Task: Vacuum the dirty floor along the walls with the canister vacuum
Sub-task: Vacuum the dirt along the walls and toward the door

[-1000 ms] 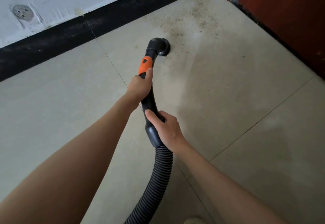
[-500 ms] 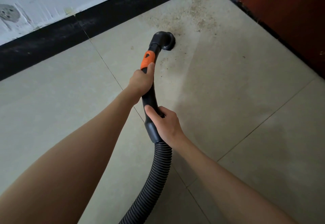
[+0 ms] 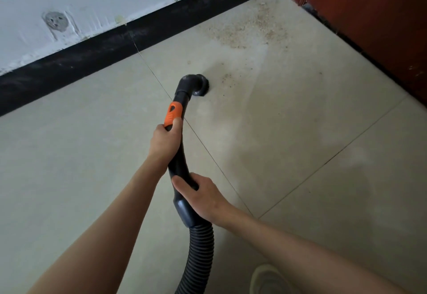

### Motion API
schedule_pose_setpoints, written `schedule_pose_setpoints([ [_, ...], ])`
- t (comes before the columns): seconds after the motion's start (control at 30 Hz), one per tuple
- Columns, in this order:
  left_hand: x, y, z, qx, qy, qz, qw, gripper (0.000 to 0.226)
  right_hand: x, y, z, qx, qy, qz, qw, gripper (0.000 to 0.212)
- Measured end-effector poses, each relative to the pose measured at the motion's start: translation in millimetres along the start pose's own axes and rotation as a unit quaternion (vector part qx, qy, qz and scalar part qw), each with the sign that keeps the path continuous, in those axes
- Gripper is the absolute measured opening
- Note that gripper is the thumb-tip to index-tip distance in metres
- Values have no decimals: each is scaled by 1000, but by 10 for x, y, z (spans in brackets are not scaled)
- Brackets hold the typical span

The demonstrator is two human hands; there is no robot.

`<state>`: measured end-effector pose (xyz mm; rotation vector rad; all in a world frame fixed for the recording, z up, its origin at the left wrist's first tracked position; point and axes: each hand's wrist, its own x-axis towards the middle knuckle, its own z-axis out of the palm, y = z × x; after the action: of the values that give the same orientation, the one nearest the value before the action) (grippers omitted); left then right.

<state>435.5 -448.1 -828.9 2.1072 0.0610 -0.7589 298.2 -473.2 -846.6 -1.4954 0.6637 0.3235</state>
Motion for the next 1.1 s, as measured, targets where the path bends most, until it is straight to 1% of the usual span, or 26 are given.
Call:
schedule_pose_setpoints([
  [0.07,-81,-80,-16,-13,-9,-12,1000,72,-96,33,28,-20,2,3,1000,34],
  [0.17,-138,-128,5,-16,-22,-12,1000,49,-201,50,4,-21,12,10,1000,34],
  [0.2,-141,-127,14,-16,-24,-12,1000,46,-227,41,-3,-17,14,13,1000,35],
  [0.37,-120,-79,72,-16,-34,-14,999,53,-282,-14,-53,-14,25,21,999,35],
  [0.43,-105,-29,106,-2,-41,-10,999,52,-292,-45,-92,-6,26,24,999,35],
  [0.53,-97,84,167,24,-44,0,999,47,-296,-99,-167,27,30,36,999,34],
  [0.7,-81,279,287,81,-43,25,995,52,-260,-149,-255,88,28,72,993,33],
  [0.87,40,482,381,132,-49,55,989,53,-50,-199,-255,145,69,87,983,32],
  [1.1,359,622,428,166,-20,91,982,40,378,-224,-193,145,147,65,976,36],
])
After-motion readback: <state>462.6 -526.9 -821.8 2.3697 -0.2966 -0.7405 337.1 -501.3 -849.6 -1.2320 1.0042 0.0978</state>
